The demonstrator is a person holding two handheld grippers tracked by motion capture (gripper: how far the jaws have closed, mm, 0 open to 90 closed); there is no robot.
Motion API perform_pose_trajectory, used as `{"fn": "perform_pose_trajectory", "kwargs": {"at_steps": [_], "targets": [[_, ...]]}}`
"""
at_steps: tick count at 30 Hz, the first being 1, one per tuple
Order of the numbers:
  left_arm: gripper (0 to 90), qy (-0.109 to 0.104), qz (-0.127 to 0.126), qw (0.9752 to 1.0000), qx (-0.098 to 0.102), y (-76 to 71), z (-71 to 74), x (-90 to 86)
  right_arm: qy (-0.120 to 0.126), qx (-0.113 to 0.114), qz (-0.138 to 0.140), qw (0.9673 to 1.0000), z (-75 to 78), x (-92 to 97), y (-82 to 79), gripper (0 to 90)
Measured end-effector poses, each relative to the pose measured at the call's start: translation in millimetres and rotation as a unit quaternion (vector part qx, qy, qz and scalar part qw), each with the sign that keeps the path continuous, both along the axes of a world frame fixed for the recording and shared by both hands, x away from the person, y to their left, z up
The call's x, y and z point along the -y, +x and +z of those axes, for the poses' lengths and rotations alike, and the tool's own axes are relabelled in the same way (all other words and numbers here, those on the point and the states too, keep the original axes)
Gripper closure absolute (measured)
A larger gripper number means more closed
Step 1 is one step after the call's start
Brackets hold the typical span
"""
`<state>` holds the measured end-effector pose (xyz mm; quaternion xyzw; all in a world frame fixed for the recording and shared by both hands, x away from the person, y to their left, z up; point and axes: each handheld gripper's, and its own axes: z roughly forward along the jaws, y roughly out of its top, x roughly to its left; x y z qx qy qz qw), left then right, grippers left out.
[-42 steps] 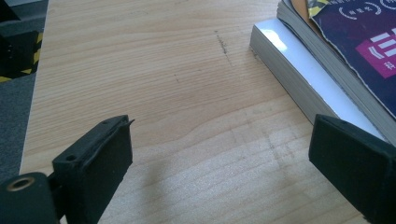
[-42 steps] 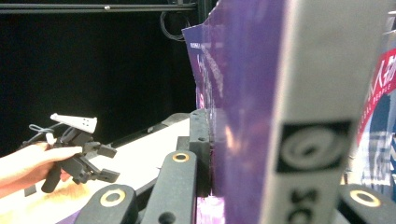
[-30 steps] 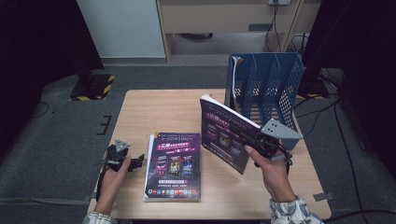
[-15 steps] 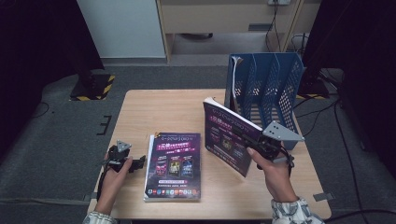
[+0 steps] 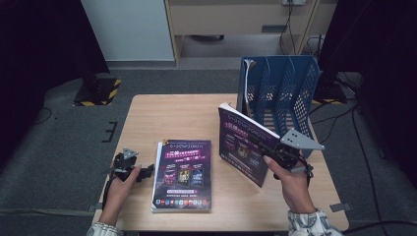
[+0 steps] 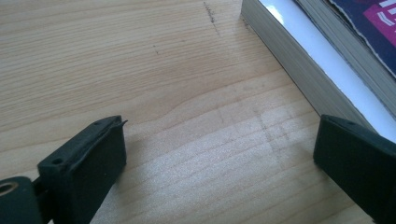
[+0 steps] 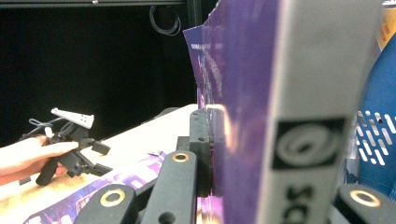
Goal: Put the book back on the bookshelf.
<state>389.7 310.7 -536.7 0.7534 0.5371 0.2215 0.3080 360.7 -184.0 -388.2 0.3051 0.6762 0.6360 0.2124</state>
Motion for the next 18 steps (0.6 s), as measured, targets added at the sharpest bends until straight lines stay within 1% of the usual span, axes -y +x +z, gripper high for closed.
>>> {"fn": "perform_pose_trajectory", "kwargs": {"at_steps": [4,9,11,16,18], "targets": [[1.7,0.001,-0.001,1.0000,0.000,-0.3,0.0,0.2,-0.001,-0.001,0.000,1.0000,0.4,0.1,-0.8,82.4],[1.7,0.001,-0.001,1.0000,0.000,-0.3,0.0,0.2,-0.008,-0.006,-0.001,1.0000,-5.2,3.8,-2.9,82.4],[1.7,0.001,-0.001,1.0000,0.000,-0.3,0.0,0.2,-0.007,-0.008,-0.004,0.9999,-6.6,6.0,-3.0,82.4],[1.7,0.001,-0.001,1.0000,0.000,-0.3,0.0,0.2,-0.005,-0.007,-0.008,0.9999,-4.3,12.5,-5.9,82.4],[1.8,0.001,0.000,1.0000,0.000,-0.5,0.0,0.4,-0.008,-0.006,-0.008,0.9999,-3.9,16.4,-8.9,82.4]]}}
